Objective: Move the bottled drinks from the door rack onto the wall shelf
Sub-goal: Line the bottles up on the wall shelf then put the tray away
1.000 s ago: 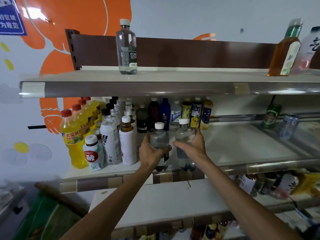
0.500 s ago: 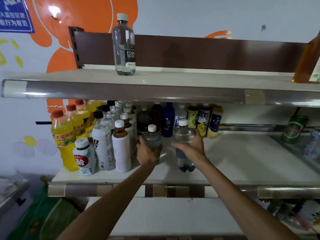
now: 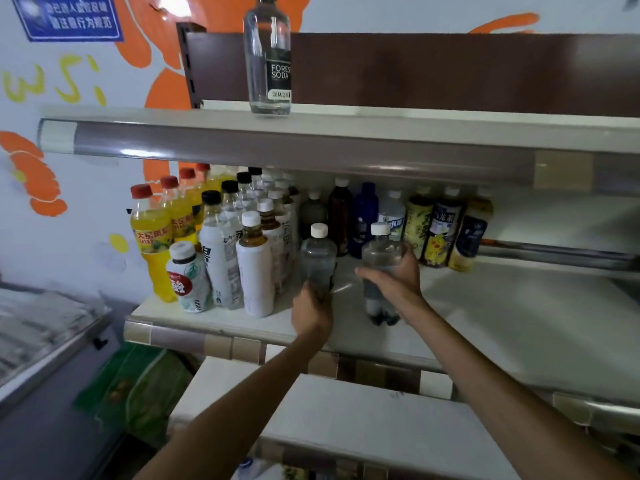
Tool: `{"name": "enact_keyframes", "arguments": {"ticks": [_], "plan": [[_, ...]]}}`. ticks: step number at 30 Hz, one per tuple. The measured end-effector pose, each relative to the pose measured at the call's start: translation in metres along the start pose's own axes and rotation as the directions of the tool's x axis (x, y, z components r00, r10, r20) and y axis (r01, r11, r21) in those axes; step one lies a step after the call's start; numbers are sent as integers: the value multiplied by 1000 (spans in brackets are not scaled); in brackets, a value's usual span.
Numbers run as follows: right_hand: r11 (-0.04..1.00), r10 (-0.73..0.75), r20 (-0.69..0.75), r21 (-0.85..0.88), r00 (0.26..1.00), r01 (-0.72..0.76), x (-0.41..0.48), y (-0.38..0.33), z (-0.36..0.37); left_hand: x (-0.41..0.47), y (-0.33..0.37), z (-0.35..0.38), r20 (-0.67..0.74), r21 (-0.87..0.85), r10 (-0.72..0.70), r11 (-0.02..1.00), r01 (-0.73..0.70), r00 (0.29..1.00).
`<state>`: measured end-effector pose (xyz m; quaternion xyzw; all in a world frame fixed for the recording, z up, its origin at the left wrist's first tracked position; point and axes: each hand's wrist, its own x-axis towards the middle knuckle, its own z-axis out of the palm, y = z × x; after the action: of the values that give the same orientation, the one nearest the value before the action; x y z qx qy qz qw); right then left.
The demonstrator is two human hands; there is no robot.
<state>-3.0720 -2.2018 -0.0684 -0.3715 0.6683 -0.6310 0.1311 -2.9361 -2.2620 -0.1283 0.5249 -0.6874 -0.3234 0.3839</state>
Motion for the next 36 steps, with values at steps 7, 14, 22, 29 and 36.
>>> {"name": "enact_keyframes", "arguments": {"ticks": [7, 14, 22, 29, 36], "plan": [[999, -49, -33, 8, 998, 49, 11, -10, -2, 31, 14, 2, 119, 192, -124, 976, 100, 985], [997, -80, -47, 7, 996, 80, 27, -19, -2, 72, 7, 10, 248, 90, -203, 978, 186, 947], [996, -92, -96, -10, 991, 91, 54, -23, 15, 113, 6, 27, 108, -96, -270, 955, 281, 957], [995, -96, -85, -27, 992, 94, 66, -17, 27, 124, 13, 33, 146, -1, -288, 957, 291, 947], [996, -60, -1, -64, 998, 60, 64, -9, 38, 120, 9, 37, 68, 176, -135, 977, 122, 988]]}}
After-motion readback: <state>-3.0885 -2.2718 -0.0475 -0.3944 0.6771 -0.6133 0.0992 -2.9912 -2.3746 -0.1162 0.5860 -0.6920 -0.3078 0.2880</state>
